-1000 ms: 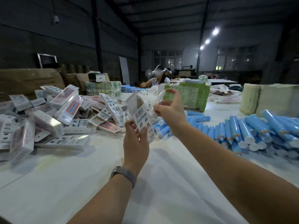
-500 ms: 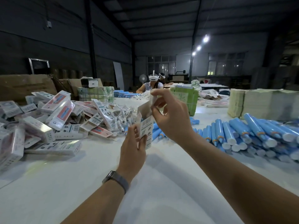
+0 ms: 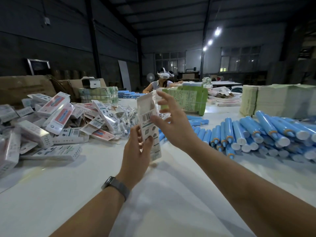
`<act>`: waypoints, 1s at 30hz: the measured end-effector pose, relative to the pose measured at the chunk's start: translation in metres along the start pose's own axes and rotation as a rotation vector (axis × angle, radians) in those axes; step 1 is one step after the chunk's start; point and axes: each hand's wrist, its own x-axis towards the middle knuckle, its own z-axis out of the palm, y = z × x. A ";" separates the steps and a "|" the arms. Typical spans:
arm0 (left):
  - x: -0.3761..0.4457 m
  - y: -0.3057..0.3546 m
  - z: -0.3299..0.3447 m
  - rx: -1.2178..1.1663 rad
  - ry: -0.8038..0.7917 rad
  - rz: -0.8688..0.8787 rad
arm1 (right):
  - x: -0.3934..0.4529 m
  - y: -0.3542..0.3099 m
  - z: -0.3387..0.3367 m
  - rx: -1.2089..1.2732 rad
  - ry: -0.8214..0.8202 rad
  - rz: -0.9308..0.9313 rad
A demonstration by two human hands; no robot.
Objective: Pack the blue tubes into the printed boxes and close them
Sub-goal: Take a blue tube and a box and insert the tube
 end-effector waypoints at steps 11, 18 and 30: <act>-0.002 0.014 0.001 -0.131 -0.014 -0.003 | -0.034 0.019 0.036 0.209 -0.002 0.126; -0.004 0.024 -0.003 -0.176 -0.035 0.137 | -0.052 -0.001 0.033 0.082 0.026 0.071; 0.002 0.040 -0.009 -0.118 0.001 0.109 | -0.056 -0.006 0.028 0.033 0.008 0.040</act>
